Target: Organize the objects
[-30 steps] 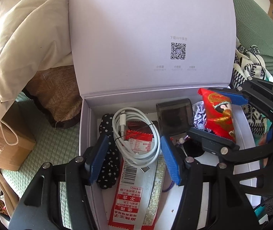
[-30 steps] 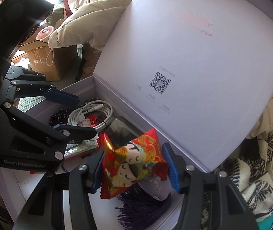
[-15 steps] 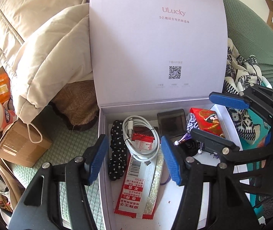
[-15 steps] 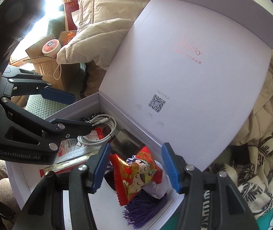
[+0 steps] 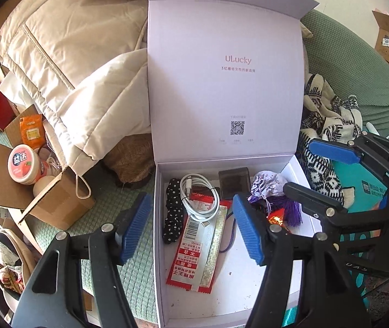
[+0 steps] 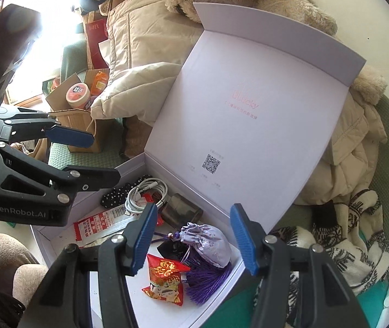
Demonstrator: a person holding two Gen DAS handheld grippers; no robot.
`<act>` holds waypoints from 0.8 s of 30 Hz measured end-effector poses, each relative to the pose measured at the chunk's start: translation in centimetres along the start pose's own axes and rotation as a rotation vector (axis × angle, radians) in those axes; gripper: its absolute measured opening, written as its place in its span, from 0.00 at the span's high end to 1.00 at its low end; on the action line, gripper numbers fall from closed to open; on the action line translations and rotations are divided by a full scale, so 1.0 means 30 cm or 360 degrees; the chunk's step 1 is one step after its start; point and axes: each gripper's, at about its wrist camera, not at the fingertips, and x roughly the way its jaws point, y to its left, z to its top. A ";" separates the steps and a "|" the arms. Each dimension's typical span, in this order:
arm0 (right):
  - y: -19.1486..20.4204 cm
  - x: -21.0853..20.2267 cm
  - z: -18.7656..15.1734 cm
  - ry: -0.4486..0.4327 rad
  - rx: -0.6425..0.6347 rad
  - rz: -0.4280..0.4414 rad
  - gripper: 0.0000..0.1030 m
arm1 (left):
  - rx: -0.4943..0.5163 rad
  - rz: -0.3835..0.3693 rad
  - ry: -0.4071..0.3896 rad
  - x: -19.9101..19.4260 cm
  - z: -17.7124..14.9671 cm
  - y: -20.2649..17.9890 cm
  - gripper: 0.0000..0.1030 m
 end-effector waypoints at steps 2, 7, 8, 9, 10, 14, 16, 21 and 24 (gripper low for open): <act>0.007 -0.026 0.008 -0.0016 0.0014 -0.0008 0.46 | 0.0000 0.0012 -0.0023 -0.067 -0.005 -0.008 0.40; 0.023 -0.117 0.022 -0.0064 0.0043 -0.0032 0.39 | -0.0005 0.0045 -0.0084 -0.198 0.003 -0.015 0.32; 0.027 -0.136 0.024 -0.0075 0.0044 -0.0037 0.38 | -0.0006 0.0049 -0.0099 -0.237 0.007 -0.017 0.31; 0.031 -0.156 0.026 -0.0087 0.0046 -0.0046 0.38 | -0.0008 0.0054 -0.0112 -0.275 0.011 -0.015 0.29; 0.037 -0.175 0.027 -0.0097 0.0048 -0.0056 0.35 | -0.0009 0.0062 -0.0121 -0.297 0.011 -0.016 0.28; 0.054 -0.250 0.029 -0.0139 0.0058 -0.0087 0.31 | -0.0014 0.0085 -0.0156 -0.378 -0.001 -0.025 0.25; 0.064 -0.284 0.029 -0.0157 0.0067 -0.0094 0.31 | -0.0017 0.0097 -0.0171 -0.411 -0.012 -0.030 0.23; 0.081 -0.361 0.014 -0.0186 0.0106 -0.0129 0.31 | -0.0031 0.0135 -0.0210 -0.508 -0.045 -0.052 0.22; 0.091 -0.408 -0.001 -0.0201 0.0135 -0.0146 0.29 | -0.0046 0.0154 -0.0238 -0.568 -0.074 -0.066 0.19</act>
